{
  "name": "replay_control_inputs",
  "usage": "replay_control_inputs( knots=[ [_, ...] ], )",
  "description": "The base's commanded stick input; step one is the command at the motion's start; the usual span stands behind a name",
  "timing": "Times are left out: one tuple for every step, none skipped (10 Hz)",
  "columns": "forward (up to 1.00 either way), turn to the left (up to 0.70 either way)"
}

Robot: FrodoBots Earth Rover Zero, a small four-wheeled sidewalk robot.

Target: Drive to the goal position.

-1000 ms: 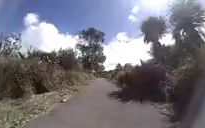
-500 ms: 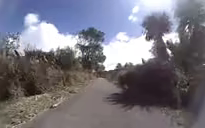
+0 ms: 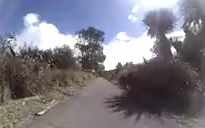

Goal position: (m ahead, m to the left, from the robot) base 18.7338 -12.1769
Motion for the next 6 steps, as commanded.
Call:
replay_control_inputs(
  knots=[
    [0.85,0.00],
    [0.85,0.30],
    [0.85,0.25],
    [0.85,0.19],
    [0.85,0.00],
    [0.85,0.00]
  ],
)
